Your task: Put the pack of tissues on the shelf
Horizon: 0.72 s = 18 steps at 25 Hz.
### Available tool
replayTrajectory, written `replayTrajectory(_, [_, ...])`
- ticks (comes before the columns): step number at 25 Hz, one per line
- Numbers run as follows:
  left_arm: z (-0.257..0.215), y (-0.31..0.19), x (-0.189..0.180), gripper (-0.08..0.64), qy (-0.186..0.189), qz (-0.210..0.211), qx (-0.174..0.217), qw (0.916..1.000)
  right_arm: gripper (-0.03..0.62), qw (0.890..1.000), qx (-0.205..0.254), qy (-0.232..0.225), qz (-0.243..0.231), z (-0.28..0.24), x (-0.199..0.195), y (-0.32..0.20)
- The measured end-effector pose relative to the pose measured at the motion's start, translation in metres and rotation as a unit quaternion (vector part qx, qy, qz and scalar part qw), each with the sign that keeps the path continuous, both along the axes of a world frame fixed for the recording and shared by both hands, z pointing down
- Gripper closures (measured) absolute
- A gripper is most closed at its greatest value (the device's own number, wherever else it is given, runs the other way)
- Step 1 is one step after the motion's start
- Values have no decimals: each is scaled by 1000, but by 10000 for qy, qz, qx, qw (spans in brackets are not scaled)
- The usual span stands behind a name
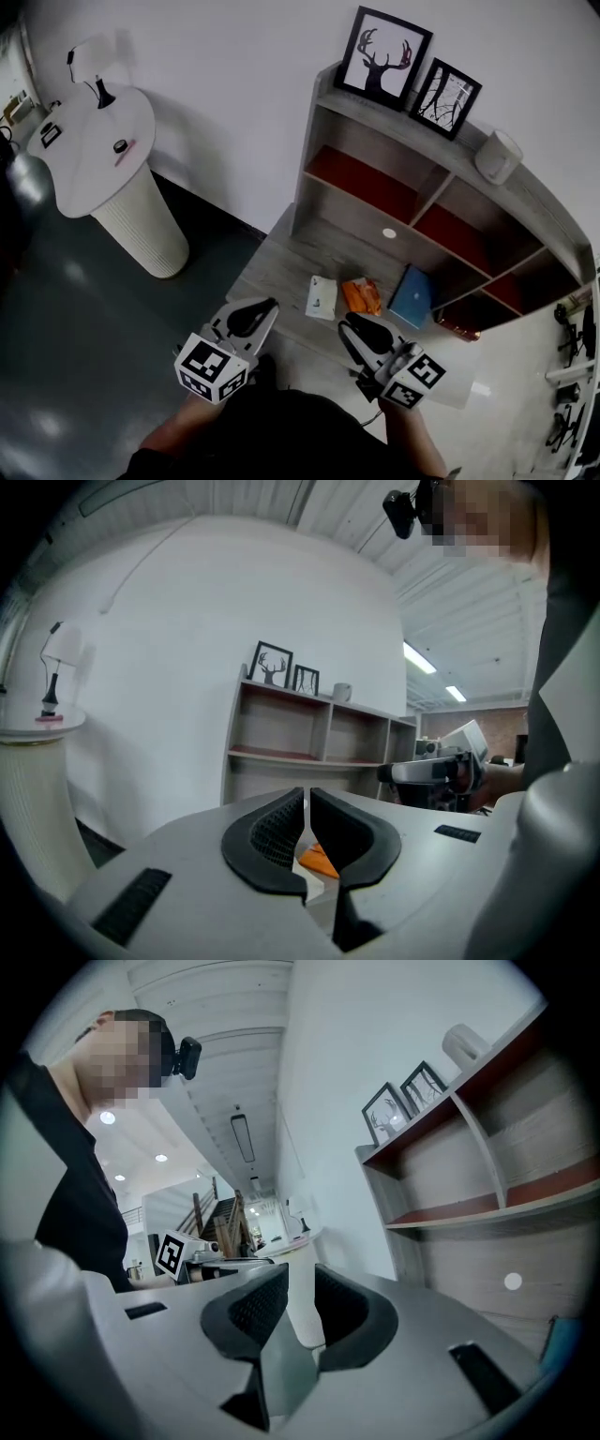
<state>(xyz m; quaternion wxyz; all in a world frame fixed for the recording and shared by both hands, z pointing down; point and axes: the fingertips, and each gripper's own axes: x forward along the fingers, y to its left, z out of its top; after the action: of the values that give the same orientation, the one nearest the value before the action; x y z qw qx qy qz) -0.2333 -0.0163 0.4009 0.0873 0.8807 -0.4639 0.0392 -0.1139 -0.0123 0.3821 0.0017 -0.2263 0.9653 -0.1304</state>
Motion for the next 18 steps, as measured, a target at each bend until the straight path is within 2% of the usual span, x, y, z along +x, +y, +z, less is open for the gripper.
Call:
replayTrajectory(4, [-4, -35, -18, 528, -45, 336, 41, 9994, 515, 9997, -44, 103, 224, 4, -22, -29])
replayTrajectory(8, [4, -59, -24, 528, -21, 541, -68, 9985, 479, 9981, -98, 301, 524, 14, -27, -53])
replayTrajectory(18, [35, -102, -2, 528, 262, 795, -506, 9952, 408, 9903, -555, 1051, 713, 91, -19, -89])
